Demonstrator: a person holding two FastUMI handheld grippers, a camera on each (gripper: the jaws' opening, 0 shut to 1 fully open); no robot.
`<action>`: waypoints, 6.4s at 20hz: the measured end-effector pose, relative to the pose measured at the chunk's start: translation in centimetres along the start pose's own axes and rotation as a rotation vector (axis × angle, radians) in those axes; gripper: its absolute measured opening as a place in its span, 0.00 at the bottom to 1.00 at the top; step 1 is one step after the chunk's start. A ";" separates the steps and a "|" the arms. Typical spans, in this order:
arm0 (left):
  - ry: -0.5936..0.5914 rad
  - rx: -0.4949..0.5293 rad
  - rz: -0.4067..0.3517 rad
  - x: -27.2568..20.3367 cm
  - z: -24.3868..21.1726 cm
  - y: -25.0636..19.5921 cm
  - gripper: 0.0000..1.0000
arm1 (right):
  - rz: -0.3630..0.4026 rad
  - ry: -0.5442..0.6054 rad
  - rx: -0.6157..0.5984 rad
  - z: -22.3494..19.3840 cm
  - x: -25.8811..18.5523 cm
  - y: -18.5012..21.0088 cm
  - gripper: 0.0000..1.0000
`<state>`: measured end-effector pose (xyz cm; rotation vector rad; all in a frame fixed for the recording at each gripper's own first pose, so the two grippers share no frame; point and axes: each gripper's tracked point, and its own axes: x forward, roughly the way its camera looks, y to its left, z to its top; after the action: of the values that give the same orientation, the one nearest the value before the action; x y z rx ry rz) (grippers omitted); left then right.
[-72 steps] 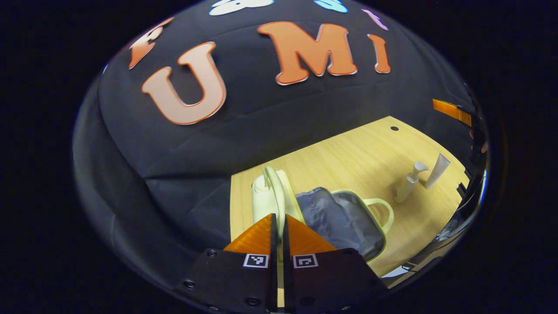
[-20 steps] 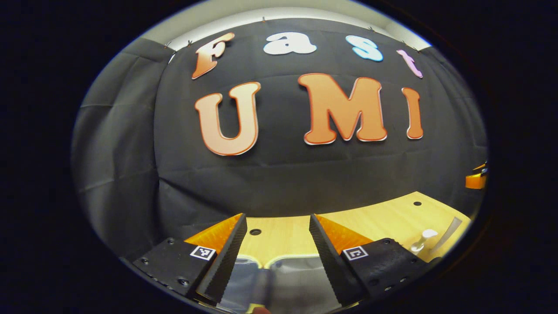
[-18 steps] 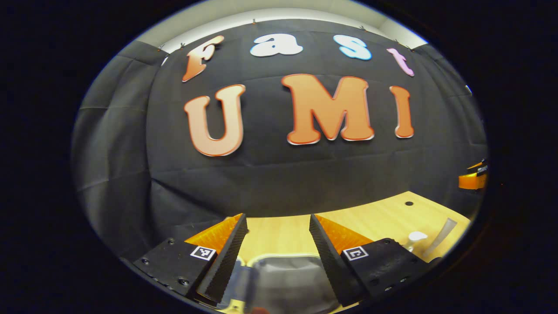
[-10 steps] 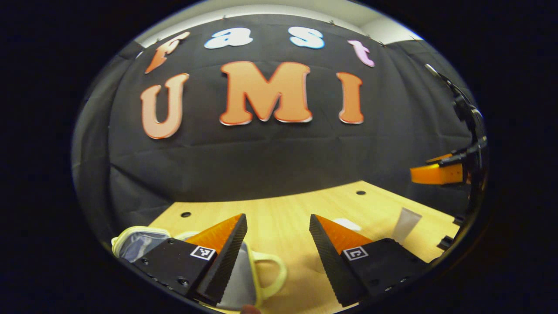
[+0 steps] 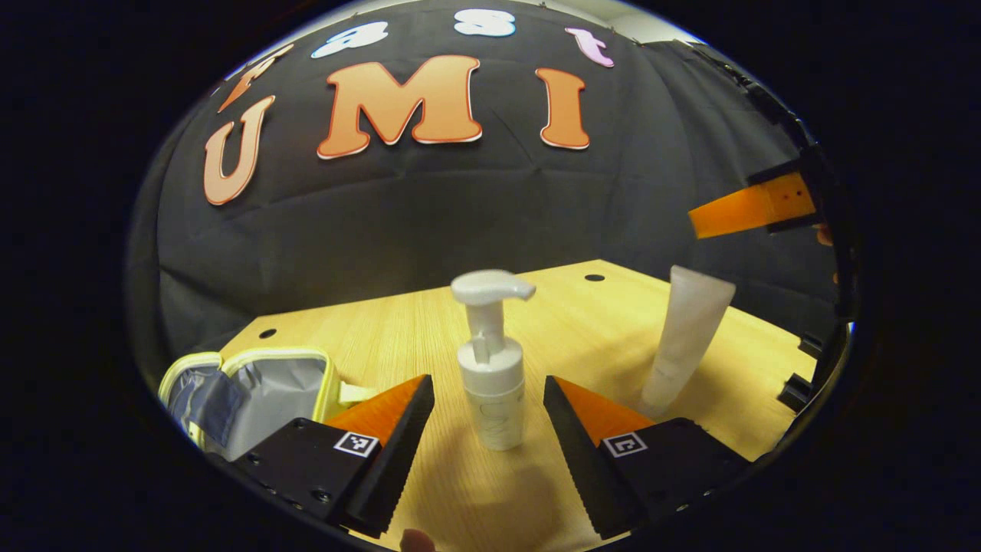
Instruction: First open the suitcase, pack the skin care products into it, and then close the suitcase.
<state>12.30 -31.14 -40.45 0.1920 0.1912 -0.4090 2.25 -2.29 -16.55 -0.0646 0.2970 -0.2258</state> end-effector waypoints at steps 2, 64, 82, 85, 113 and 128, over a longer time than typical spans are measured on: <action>0.016 -0.016 0.037 1.5 -1.3 0.0 0.90 | -0.004 0.011 -0.008 -0.7 0.1 -0.2 0.96; 0.794 -0.159 -0.102 -12.2 -3.4 25.8 0.60 | 0.177 0.197 0.150 -5.2 -2.5 15.4 0.42; 0.929 -0.047 -0.115 -5.5 -10.2 29.9 0.64 | 0.137 0.223 0.189 -5.6 -3.9 17.0 0.42; 0.875 -0.041 -0.106 -5.5 -8.8 29.1 1.00 | 0.150 0.220 0.178 -5.0 -4.0 17.7 0.42; 0.310 -0.170 0.100 -25.0 0.0 49.0 1.00 | 0.399 0.887 0.113 -11.1 -2.1 47.6 0.06; 0.353 -0.348 0.296 -26.8 -9.0 62.7 1.00 | 0.472 0.693 0.178 -6.0 -3.4 50.8 0.96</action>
<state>12.63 37.37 -34.02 -0.0529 0.5681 -0.0403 8.02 47.78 -26.20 0.2657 0.9653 0.2070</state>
